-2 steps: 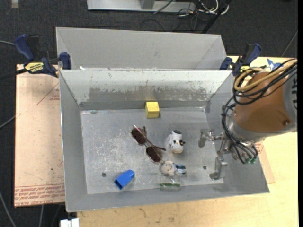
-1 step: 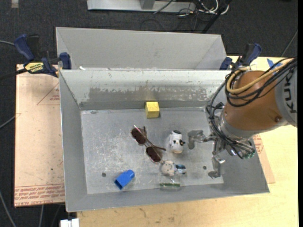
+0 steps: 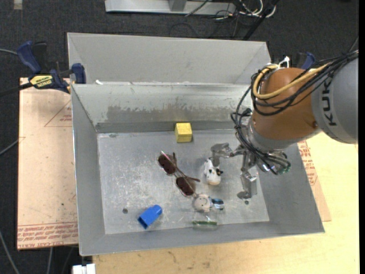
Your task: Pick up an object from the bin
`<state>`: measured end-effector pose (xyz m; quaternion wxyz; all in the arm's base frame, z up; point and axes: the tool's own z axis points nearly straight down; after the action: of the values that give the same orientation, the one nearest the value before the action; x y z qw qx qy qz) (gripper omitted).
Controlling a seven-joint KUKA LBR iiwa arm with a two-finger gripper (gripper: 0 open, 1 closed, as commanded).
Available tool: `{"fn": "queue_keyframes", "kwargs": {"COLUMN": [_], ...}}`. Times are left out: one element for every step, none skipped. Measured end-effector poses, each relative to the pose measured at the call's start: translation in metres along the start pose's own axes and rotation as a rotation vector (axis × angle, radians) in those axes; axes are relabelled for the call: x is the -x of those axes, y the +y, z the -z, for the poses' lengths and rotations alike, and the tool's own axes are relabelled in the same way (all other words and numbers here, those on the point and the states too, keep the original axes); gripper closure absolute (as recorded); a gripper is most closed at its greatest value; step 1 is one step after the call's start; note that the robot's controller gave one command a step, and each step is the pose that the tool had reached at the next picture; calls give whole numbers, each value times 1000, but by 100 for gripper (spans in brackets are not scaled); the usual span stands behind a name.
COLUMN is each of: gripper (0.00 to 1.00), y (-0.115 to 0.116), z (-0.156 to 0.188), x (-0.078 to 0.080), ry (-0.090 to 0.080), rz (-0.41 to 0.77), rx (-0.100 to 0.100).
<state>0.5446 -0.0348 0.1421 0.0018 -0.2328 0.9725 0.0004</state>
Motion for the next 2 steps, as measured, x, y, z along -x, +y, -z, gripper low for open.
{"fn": "queue_keyframes", "kwargs": {"gripper": [0,100], "y": [32,67], "z": [-67,-72], "x": [20,51], "ry": [-1,-1], "rz": [-99,-21], "rx": [-1,1]}}
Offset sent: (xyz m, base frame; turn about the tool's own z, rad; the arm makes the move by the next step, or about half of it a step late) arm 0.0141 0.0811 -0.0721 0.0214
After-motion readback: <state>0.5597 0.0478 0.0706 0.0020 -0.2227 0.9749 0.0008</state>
